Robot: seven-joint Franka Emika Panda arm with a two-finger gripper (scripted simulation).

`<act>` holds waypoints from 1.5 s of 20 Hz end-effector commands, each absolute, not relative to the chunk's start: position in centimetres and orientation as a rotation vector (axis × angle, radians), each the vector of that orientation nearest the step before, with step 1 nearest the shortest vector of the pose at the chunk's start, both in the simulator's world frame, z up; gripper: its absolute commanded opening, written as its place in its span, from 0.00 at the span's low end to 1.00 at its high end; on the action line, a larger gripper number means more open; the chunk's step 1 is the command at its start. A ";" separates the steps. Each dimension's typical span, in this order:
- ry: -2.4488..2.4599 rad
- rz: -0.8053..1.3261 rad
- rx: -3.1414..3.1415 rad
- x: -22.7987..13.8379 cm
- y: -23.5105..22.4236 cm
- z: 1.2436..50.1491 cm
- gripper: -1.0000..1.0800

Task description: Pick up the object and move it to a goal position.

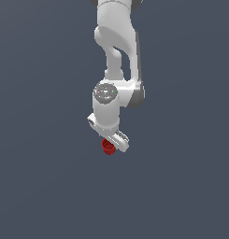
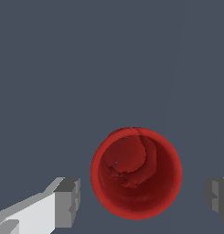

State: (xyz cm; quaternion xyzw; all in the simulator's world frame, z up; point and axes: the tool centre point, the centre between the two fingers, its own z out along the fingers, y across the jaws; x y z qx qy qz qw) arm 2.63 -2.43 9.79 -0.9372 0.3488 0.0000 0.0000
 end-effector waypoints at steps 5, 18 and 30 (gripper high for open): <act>1.097 0.000 -2.944 2.6 -2.4 9.1 0.96; 1.103 0.000 -2.941 2.6 -2.4 4.7 0.96; 1.102 -0.001 -2.941 2.7 -2.4 4.8 0.00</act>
